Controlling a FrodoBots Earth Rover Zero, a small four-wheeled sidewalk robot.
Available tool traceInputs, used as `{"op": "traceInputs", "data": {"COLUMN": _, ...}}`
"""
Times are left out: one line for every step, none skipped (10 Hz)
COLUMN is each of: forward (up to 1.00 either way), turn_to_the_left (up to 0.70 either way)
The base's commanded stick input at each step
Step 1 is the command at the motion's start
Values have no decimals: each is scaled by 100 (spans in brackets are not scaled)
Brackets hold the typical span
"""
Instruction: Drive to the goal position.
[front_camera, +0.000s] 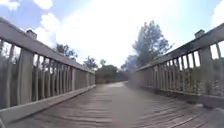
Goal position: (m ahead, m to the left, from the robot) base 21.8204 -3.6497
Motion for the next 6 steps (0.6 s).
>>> {"op": "traceInputs", "data": {"forward": 85, "turn_to_the_left": 0}}
{"op": "traceInputs", "data": {"forward": 85, "turn_to_the_left": 0}}
{"op": "traceInputs", "data": {"forward": 85, "turn_to_the_left": 0}}
{"op": "traceInputs", "data": {"forward": 85, "turn_to_the_left": 0}}
{"op": "traceInputs", "data": {"forward": 85, "turn_to_the_left": 0}}
{"op": "traceInputs", "data": {"forward": 85, "turn_to_the_left": 0}}
